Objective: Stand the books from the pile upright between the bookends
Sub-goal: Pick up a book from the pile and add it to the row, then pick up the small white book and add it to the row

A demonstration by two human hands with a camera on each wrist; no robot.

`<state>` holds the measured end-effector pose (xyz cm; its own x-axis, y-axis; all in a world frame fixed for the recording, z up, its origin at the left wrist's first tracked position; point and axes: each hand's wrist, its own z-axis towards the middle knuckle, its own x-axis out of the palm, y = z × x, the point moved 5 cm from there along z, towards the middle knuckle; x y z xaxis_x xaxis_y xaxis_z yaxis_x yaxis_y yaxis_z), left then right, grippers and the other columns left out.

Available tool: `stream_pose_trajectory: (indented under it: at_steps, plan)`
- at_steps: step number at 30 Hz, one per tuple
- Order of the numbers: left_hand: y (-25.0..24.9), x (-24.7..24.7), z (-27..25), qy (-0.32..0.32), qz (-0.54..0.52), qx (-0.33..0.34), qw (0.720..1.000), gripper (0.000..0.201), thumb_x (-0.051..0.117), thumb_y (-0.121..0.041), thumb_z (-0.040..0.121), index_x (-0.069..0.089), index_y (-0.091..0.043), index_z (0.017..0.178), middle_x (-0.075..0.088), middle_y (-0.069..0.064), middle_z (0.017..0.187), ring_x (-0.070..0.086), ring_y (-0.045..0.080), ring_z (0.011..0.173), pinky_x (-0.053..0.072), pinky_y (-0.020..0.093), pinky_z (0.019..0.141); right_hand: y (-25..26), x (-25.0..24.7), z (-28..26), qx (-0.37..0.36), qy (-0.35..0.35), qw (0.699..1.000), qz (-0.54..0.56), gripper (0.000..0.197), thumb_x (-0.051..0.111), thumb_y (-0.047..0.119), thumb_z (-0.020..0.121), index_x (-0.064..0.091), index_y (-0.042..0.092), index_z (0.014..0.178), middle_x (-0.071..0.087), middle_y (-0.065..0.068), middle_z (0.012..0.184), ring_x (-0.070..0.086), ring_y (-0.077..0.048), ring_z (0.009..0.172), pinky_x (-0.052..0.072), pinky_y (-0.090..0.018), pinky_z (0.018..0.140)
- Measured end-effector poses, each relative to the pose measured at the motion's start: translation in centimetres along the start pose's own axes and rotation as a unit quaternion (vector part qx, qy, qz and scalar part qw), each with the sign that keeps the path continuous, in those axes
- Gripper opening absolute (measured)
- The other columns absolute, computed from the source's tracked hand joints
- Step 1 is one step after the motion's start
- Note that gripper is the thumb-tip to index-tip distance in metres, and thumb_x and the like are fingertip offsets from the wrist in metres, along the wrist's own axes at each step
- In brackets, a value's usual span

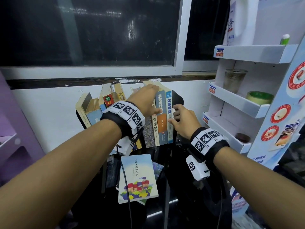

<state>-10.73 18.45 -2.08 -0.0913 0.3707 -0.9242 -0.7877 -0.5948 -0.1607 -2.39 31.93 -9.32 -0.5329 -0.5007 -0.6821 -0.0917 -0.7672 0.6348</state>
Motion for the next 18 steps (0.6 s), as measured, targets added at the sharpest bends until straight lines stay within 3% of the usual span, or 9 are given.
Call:
stream_pose_trajectory:
  at_steps: [4, 7, 9, 13, 18]
  plan:
    - [-0.4, -0.7, -4.0, -0.03, -0.023, 0.03, 0.999, 0.074, 0.079, -0.045, 0.078, 0.044, -0.021, 0.139, 0.05, -0.002, 0.137, 0.047, 0.017, 0.124, 0.046, 0.046, 0.104, 0.9, -1.1, -1.8, -0.034, -0.008, 0.999, -0.016, 0.05, 0.074, 0.023, 0.089, 0.051, 0.015, 0.133, 0.059, -0.004, 0.124, 0.058, -0.014, 0.103, 0.048, -0.024, 0.086]
    - [-0.3, -0.7, -7.6, -0.02, -0.024, 0.035, 0.999, 0.085, 0.074, -0.049, 0.082, 0.034, -0.019, 0.151, 0.039, 0.0, 0.152, 0.038, 0.019, 0.139, 0.037, 0.042, 0.114, 1.5, -0.9, -3.5, -0.066, 0.016, 0.997, -0.037, 0.05, 0.076, 0.028, 0.086, 0.054, 0.016, 0.129, 0.057, -0.001, 0.124, 0.056, -0.01, 0.105, 0.045, -0.021, 0.089]
    - [0.4, 0.0, -9.7, -0.001, -0.026, 0.032, 0.999, 0.085, 0.073, -0.052, 0.083, 0.034, -0.021, 0.151, 0.039, -0.001, 0.152, 0.037, 0.019, 0.14, 0.036, 0.04, 0.115, 1.9, -0.4, -4.6, -0.097, 0.046, 0.993, -0.058, 0.05, 0.077, 0.032, 0.086, 0.055, 0.016, 0.128, 0.057, -0.001, 0.124, 0.053, -0.007, 0.105, 0.044, -0.02, 0.092]
    - [2.7, 2.4, -13.5, 0.075, -0.01, -0.016, 0.997, 0.085, 0.069, -0.057, 0.084, 0.034, -0.022, 0.152, 0.036, -0.003, 0.153, 0.036, 0.018, 0.14, 0.037, 0.039, 0.114, 2.3, 1.3, -6.4, -0.119, 0.117, 0.983, -0.08, 0.051, 0.075, 0.04, 0.085, 0.056, 0.018, 0.126, 0.054, 0.002, 0.121, 0.052, -0.009, 0.108, 0.05, -0.03, 0.097]
    - [5.6, 5.4, -17.0, 0.178, 0.005, -0.071, 0.982, 0.089, 0.064, -0.069, 0.08, 0.035, -0.024, 0.151, 0.038, -0.001, 0.152, 0.036, 0.02, 0.14, 0.038, 0.042, 0.112, 2.0, 4.1, -7.7, -0.119, 0.209, 0.962, -0.13, 0.061, 0.069, 0.058, 0.082, 0.054, 0.022, 0.13, 0.045, 0.001, 0.133, 0.043, -0.016, 0.127, 0.04, -0.037, 0.109]
